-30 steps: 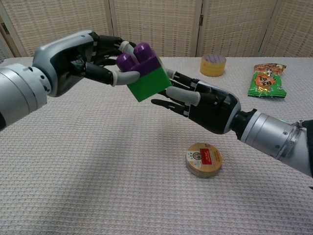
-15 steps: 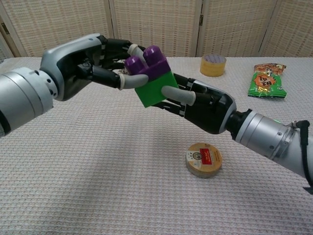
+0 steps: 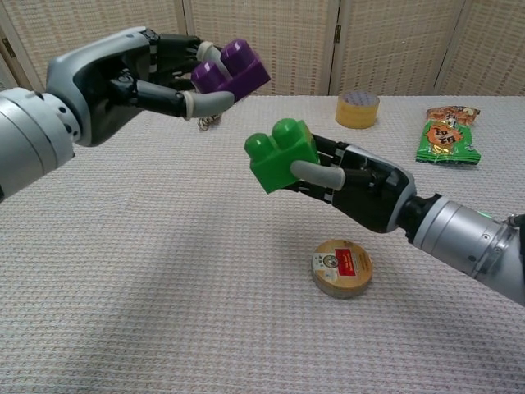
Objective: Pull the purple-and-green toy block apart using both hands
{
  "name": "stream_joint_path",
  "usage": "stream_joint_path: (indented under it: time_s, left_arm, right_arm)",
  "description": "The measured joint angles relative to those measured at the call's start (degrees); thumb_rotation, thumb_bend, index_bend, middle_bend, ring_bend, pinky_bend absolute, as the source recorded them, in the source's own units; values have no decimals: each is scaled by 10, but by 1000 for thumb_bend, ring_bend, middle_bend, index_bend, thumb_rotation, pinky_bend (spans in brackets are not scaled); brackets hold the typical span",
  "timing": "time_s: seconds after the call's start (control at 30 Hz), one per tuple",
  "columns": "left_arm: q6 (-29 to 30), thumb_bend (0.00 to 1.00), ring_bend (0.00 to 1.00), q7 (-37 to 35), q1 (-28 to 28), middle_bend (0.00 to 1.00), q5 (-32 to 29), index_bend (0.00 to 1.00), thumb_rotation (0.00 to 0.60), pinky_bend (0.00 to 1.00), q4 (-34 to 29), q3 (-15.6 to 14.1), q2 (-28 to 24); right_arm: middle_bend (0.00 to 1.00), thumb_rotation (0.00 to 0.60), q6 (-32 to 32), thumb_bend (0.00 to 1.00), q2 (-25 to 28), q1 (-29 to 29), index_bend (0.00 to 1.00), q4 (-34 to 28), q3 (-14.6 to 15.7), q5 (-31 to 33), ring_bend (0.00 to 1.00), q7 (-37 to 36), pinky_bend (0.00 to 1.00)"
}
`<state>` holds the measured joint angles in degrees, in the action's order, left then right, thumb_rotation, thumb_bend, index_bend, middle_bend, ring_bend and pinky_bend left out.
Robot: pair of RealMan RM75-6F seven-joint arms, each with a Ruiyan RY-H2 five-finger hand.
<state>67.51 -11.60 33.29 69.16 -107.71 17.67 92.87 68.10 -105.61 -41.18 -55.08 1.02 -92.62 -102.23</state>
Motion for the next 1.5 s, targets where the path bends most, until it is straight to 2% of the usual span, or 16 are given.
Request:
stream_joint_path:
  time_s: [0.2, 0.37, 0.57, 0.73, 0.97, 1.1, 1.2, 1.37, 1.43, 1.5]
  left_arm:
    - [18, 582, 0, 1, -16, 161, 21, 676, 600, 0, 7, -14, -12]
    - [31, 582, 0, -2, -35, 161, 26, 661, 600, 0, 41, -28, -28]
    - [33, 582, 0, -63, -56, 161, 45, 640, 600, 3, 80, -47, -52]
    - [31, 582, 0, -76, -64, 156, 96, 629, 600, 5, 142, -81, -54]
    - [50, 581, 0, -84, -70, 149, 167, 623, 600, 9, 262, -127, -18]
    - [58, 581, 0, -129, -72, 143, 196, 611, 600, 9, 339, -148, 9]
    - [58, 581, 0, -152, -70, 141, 207, 610, 600, 10, 379, -155, 22]
    - [48, 581, 0, -200, -61, 139, 215, 604, 600, 9, 448, -161, 44]
    - [38, 581, 0, -223, -55, 127, 215, 568, 600, 4, 470, -163, 49]
    - [26, 580, 0, -240, -48, 111, 216, 508, 600, 0, 488, -165, 52]
  right_arm:
    - [254, 600, 20, 295, 7, 23, 707, 32, 5, 3, 195, 4, 203]
    - [258, 600, 32, 294, 28, 31, 712, 18, -1, 7, 195, 75, 203]
    - [259, 600, 37, 295, 95, 48, 717, -49, -2, 14, 190, 245, 203]
    - [258, 600, 32, 294, 163, 70, 723, -117, 5, 28, 178, 429, 202]
    - [253, 600, 23, 295, 224, 105, 723, -167, 17, 55, 166, 684, 202]
    - [238, 600, 19, 294, 248, 132, 723, -174, 23, 75, 140, 805, 190]
    - [224, 600, 16, 295, 266, 154, 723, -174, 26, 85, 122, 848, 172]
    - [220, 600, 25, 295, 264, 175, 723, -156, 24, 89, 119, 866, 166]
    - [204, 600, 21, 294, 261, 179, 714, -147, 21, 95, 111, 866, 156]
    - [170, 600, 10, 294, 260, 180, 664, -143, 19, 97, 85, 862, 126]
